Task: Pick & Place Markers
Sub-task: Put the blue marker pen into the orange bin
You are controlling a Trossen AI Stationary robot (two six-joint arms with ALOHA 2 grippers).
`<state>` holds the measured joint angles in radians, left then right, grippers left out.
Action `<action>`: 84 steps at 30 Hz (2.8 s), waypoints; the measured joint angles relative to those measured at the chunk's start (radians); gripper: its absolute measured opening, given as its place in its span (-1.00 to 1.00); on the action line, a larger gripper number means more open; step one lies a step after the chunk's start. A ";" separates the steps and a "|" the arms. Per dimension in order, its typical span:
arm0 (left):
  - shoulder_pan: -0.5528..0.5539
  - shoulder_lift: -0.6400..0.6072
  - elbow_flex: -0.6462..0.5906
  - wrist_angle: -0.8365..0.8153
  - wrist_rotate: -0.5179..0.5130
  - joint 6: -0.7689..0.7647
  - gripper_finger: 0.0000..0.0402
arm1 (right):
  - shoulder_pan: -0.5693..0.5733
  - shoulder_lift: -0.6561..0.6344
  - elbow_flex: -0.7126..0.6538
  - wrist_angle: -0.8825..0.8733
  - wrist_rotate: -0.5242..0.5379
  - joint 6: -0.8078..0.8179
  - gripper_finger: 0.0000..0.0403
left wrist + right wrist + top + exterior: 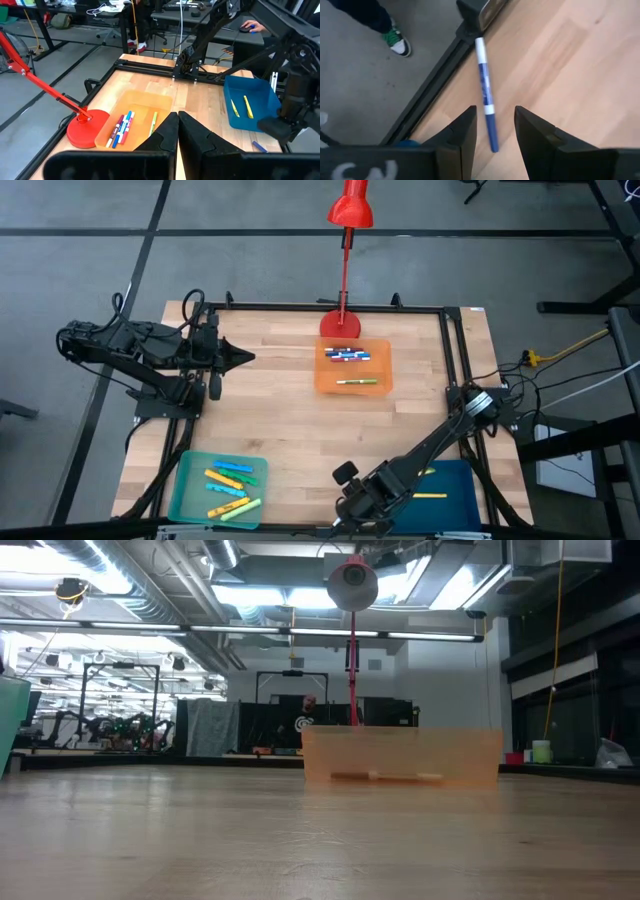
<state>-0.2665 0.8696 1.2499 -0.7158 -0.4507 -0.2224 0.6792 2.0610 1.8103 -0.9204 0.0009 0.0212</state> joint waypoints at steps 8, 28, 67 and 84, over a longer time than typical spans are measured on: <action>0.000 0.000 0.000 -0.001 0.000 0.000 -0.98 | 0.006 0.057 0.000 -0.015 -0.030 0.000 -0.28; 0.000 0.000 0.000 -0.018 0.000 0.000 -0.96 | 0.006 0.148 0.000 -0.043 -0.011 -0.057 -0.10; 0.000 0.000 0.000 -0.018 0.000 0.000 -0.96 | 0.004 0.206 0.002 -0.042 -0.004 -0.053 -0.30; 0.000 0.000 0.000 -0.017 0.000 0.000 -0.98 | 0.001 0.208 0.001 -0.042 -0.013 -0.049 -0.83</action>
<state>-0.2665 0.8696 1.2499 -0.7332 -0.4511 -0.2226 0.6804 2.2692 1.8111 -0.9627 -0.0120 -0.0273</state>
